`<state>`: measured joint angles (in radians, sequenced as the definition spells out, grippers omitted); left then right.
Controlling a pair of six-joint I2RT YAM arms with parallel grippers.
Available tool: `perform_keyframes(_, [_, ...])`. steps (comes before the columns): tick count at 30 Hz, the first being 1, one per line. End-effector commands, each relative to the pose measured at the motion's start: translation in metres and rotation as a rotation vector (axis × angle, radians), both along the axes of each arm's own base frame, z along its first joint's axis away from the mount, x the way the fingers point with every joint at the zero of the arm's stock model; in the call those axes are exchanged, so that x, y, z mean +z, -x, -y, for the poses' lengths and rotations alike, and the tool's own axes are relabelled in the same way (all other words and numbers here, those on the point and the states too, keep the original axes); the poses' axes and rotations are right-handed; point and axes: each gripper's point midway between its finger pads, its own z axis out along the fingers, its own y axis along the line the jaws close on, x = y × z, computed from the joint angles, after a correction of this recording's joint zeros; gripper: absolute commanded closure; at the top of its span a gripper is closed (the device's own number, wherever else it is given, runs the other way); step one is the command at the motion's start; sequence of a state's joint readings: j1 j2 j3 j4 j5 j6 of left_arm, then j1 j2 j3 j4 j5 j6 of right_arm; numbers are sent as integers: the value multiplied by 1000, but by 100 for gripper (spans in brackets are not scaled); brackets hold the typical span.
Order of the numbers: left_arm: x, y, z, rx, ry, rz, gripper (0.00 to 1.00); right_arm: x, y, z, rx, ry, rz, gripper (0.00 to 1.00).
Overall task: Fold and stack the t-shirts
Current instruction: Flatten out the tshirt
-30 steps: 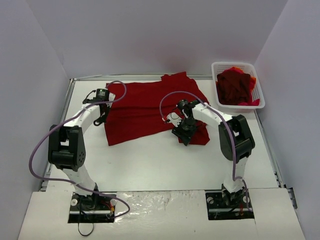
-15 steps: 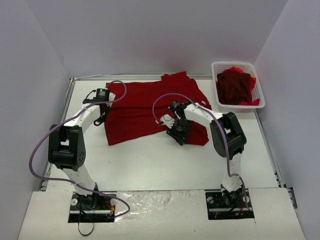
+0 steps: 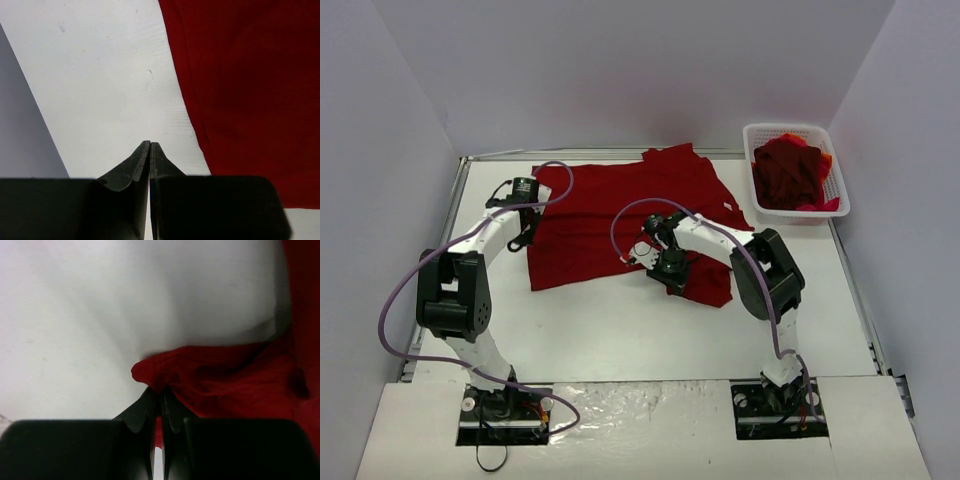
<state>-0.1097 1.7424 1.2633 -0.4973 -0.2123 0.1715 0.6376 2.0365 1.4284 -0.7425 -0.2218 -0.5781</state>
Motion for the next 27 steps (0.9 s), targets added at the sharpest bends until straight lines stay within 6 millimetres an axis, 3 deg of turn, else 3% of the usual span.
perform_keyframes(1, [25, -4, 0, 5, 14, 70, 98, 13, 50, 0, 66, 19, -142, 100])
perform_keyframes(6, [27, -4, 0, 7, 16, 72, 98, 24, 74, -14, 131, 8, -175, 100])
perform_keyframes(16, [28, -2, 1, -2, 19, 70, 98, 28, 102, -19, 171, -17, -296, 96])
perform_keyframes(17, [28, -2, 1, -1, 20, 70, 98, 28, 104, -20, 175, -16, -301, 91])
perform_keyframes(18, [27, -2, 1, -3, 20, 68, 98, 28, 105, -19, 177, -12, -300, 73])
perform_keyframes(23, [27, -2, 3, -10, 27, 66, 98, 48, 97, -31, 172, -64, -265, 55])
perform_keyframes(27, [29, -2, 4, -12, 31, 71, 98, 90, 88, -45, 170, -144, -204, 53])
